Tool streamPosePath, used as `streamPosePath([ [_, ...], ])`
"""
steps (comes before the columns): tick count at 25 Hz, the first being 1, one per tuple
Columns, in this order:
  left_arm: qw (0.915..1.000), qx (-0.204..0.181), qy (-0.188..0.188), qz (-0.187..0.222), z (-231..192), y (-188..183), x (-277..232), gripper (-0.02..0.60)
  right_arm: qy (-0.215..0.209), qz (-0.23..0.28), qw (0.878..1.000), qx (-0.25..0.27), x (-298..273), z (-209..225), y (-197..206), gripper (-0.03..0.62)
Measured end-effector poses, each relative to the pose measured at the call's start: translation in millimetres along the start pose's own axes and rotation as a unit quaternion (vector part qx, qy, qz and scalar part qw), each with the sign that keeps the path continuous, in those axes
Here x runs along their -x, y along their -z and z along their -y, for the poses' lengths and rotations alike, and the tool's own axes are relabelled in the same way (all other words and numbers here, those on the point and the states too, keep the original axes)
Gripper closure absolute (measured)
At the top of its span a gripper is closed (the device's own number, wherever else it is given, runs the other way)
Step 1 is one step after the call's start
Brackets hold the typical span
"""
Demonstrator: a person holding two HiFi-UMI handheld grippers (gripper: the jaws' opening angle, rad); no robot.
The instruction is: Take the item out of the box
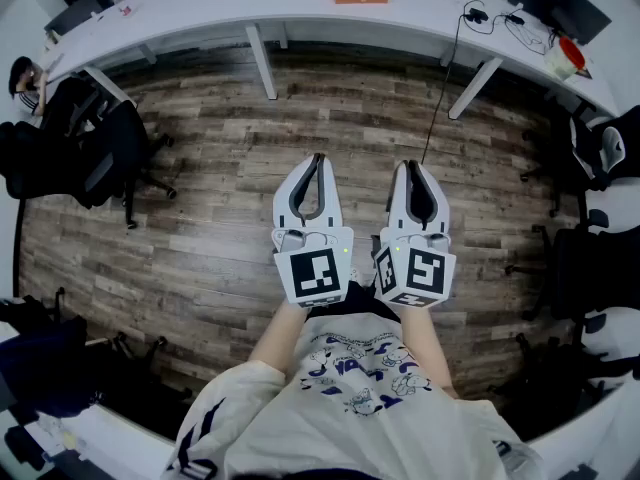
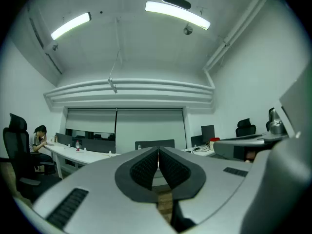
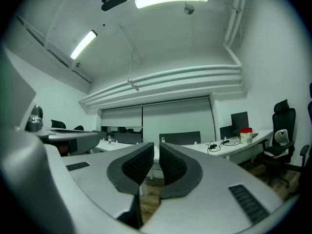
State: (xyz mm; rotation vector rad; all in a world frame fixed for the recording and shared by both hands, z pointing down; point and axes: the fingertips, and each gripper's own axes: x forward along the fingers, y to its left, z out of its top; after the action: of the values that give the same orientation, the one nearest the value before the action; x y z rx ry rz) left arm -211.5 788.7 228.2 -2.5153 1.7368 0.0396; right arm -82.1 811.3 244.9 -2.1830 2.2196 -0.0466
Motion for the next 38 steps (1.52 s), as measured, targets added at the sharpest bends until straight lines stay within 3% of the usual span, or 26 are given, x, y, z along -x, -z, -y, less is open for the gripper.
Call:
streamPosePath([
  [15, 0.9999, -0.003, 0.002, -0.014, 12.9, 8.0, -25.3, 0.562, -0.006, -0.009, 1.000, -0.004, -20.5, 17.2, 6.3, 0.539],
  [22, 1.0000, 0.001, -0.006, -0.005, 26.3, 9.5, -60.7, 0.562, -0.021, -0.011, 1.000, -0.003, -50.3, 42.5, 7.8, 0.537],
  [27, 0.9996, -0.011, -0.015, -0.021, 32.9, 15.9, -80.8, 0.563, -0.029, -0.005, 1.000, -0.002, -71.0, 63.4, 5.8, 0.537],
  [33, 0.9994, 0.003, -0.033, -0.001, 38.7, 11.6, -98.6, 0.563, -0.041, -0.008, 0.999, -0.007, -87.3, 77.2, 8.3, 0.537],
  [38, 0.9989, -0.008, -0.039, -0.027, 35.1, 21.8, -109.0, 0.563, -0.047, -0.014, 0.999, -0.011, -100.1, 79.4, 12.3, 0.537],
])
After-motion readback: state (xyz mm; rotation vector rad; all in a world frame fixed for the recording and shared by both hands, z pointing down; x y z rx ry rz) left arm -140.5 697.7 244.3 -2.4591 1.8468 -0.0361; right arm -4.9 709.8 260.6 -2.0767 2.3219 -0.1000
